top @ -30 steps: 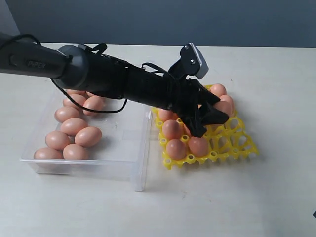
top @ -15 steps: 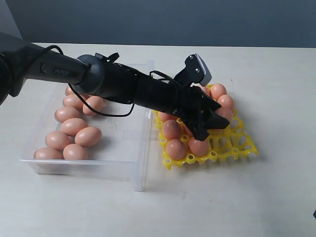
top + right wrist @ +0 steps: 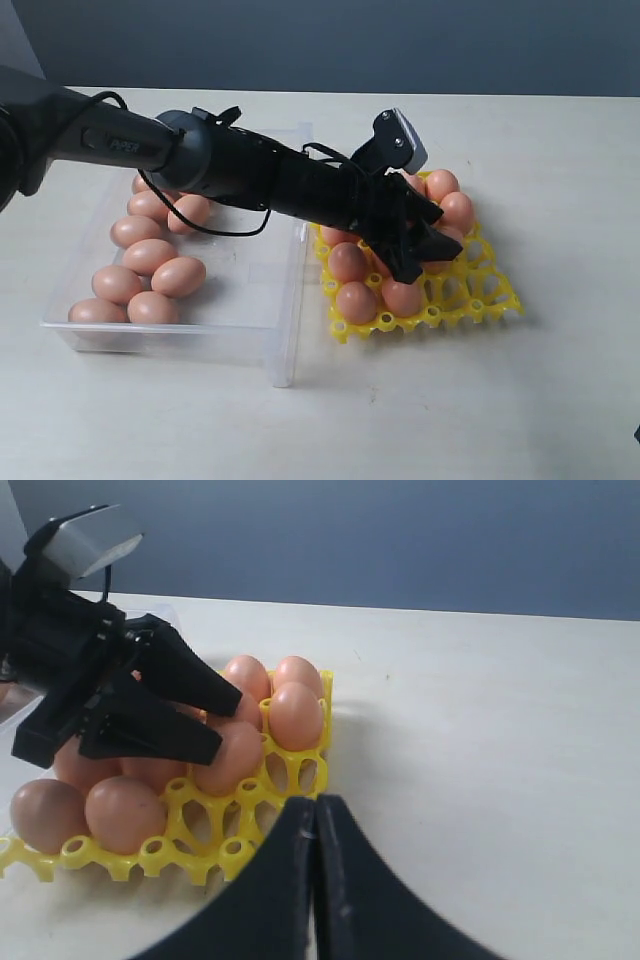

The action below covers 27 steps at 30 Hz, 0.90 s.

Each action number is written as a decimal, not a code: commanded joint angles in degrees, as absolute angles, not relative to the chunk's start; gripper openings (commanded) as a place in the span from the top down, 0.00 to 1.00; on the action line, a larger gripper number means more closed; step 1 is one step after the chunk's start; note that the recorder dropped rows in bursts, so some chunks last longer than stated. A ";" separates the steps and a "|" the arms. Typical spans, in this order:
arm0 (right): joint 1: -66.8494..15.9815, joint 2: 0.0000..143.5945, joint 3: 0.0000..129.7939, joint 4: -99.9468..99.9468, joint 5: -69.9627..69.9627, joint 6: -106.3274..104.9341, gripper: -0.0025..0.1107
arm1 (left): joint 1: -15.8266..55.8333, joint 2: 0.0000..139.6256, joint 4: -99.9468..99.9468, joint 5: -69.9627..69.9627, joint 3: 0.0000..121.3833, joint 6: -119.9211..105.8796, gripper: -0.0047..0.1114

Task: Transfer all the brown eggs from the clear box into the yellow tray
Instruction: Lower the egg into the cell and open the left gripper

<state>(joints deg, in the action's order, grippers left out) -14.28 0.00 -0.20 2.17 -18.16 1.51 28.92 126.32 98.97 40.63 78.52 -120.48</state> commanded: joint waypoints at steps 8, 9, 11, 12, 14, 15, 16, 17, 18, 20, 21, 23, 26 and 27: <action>-14.37 0.00 0.00 2.03 -17.47 1.49 0.97 | 29.23 124.46 99.95 43.74 78.82 -121.34 0.38; -14.37 0.00 0.00 2.03 -17.47 1.49 0.97 | 29.23 123.87 99.95 44.05 78.82 -120.21 0.41; -14.37 0.00 0.00 2.03 -17.47 1.49 0.97 | 29.48 122.25 99.95 43.37 78.82 -115.94 0.53; -14.37 0.00 0.00 2.03 -17.47 1.49 0.97 | 29.64 121.31 99.95 42.39 78.82 -113.79 0.62; -14.37 0.00 0.00 2.03 -17.47 1.49 0.97 | 30.05 119.57 99.95 39.58 78.82 -109.04 0.87; -14.37 0.00 0.00 2.03 -17.47 1.49 0.97 | 30.34 119.03 99.95 38.25 78.82 -108.18 0.96; -14.37 0.00 0.00 2.03 -17.47 1.49 0.97 | 30.62 118.31 99.95 36.81 78.93 -106.17 0.95; -14.37 0.00 0.00 2.03 -17.47 1.49 0.97 | 31.12 117.95 98.03 35.06 79.38 -103.75 0.96; -14.37 0.00 0.00 2.03 -17.47 1.49 0.97 | 31.65 117.66 94.26 33.01 80.13 -99.54 0.96; -14.37 0.00 0.00 2.03 -17.47 1.49 0.97 | 32.59 117.42 82.71 29.81 82.60 -86.34 0.96; -14.37 0.00 0.00 2.03 -17.47 1.49 0.97 | 32.87 117.42 74.02 29.32 84.17 -77.14 0.96; -14.37 0.00 0.00 2.03 -17.47 1.49 0.97 | 32.87 117.42 57.60 30.12 87.29 -60.43 0.96; -14.37 0.00 0.00 2.03 -17.47 1.49 0.97 | 32.49 117.01 32.92 35.33 91.59 -41.12 0.96; -14.37 0.00 0.00 2.03 -17.47 1.49 0.97 | 32.20 116.71 27.19 37.04 92.54 -37.46 0.96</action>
<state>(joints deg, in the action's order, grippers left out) -14.28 0.00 -0.20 2.17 -18.16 1.51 32.59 117.96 46.49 32.97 89.67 -52.91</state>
